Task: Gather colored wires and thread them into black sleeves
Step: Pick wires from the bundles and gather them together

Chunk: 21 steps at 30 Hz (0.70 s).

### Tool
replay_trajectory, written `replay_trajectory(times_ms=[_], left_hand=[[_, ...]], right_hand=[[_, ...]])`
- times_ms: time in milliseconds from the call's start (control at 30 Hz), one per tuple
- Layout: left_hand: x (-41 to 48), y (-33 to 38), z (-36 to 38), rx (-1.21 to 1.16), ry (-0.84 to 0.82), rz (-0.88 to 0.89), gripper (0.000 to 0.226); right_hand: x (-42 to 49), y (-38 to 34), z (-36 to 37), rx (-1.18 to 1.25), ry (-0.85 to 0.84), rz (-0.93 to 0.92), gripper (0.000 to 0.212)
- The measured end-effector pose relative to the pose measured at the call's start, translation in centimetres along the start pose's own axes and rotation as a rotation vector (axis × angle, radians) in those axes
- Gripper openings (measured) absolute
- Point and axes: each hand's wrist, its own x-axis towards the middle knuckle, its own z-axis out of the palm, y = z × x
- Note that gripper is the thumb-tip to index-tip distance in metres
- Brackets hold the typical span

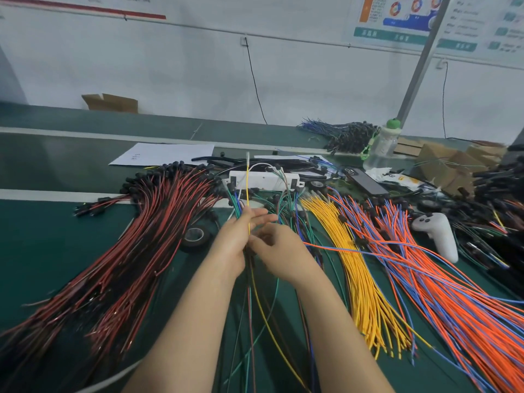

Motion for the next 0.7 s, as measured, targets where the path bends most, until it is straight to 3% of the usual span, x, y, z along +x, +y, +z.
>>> replay_trajectory(times_ms=[200, 267, 400, 467, 600, 700], left_hand=[[-0.4, -0.1, 0.0, 0.010, -0.046, -0.079, 0.040], [-0.4, -0.1, 0.0, -0.026, -0.034, -0.088, 0.039], [0.1, -0.2, 0.0, -0.008, 0.038, -0.053, 0.037], [0.4, -0.5, 0.0, 0.053, 0.079, -0.026, 0.039], [0.1, -0.5, 0.2, 0.123, 0.099, -0.035, 0.036], [-0.3, 1.9, -0.8, -0.064, 0.111, -0.012, 0.035]], right_hand=[[0.2, 0.4, 0.2, 0.374, 0.037, 0.106, 0.027], [0.3, 0.6, 0.3, 0.332, 0.084, 0.115, 0.021], [0.1, 0.4, -0.1, -0.073, 0.160, 0.102, 0.008], [0.0, -0.6, -0.4, -0.166, 0.164, 0.091, 0.009], [0.0, -2.3, -0.7, -0.152, 0.188, 0.047, 0.012], [-0.7, -2.5, -1.1, 0.154, 0.044, 0.012, 0.012]])
